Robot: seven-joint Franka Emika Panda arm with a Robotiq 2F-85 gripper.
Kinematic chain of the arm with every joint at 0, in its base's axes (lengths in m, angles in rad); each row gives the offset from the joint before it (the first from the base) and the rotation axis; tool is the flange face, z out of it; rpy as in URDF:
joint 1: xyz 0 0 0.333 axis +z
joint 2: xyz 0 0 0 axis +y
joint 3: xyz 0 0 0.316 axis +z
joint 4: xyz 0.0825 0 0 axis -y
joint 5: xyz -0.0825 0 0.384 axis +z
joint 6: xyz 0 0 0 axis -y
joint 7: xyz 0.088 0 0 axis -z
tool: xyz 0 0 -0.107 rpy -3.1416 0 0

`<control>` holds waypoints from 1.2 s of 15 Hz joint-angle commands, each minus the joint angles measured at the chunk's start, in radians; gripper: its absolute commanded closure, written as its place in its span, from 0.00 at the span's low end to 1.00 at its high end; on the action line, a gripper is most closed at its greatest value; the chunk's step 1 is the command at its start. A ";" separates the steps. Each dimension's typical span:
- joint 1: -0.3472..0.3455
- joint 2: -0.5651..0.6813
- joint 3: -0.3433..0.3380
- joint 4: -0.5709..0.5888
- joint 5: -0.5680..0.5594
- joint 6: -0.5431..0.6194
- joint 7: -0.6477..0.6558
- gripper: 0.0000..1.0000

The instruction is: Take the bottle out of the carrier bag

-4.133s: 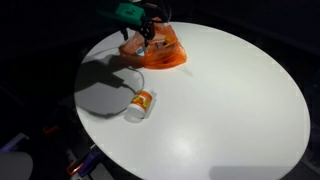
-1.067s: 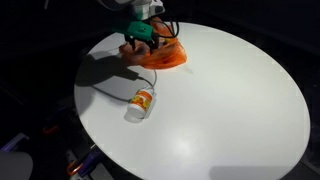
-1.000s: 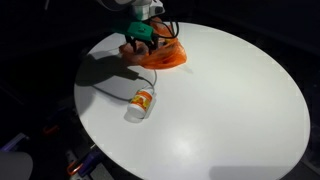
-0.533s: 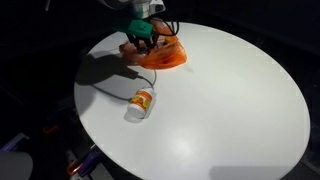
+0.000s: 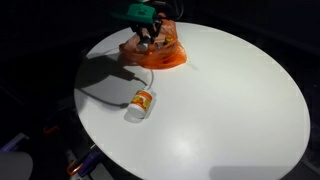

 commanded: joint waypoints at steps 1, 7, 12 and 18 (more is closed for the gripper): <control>-0.003 -0.091 -0.019 -0.021 -0.031 -0.104 0.046 0.75; -0.025 -0.214 -0.078 -0.071 -0.048 -0.279 0.058 0.75; -0.069 -0.264 -0.145 -0.120 -0.105 -0.328 0.104 0.75; -0.137 -0.261 -0.221 -0.193 -0.144 -0.316 0.125 0.75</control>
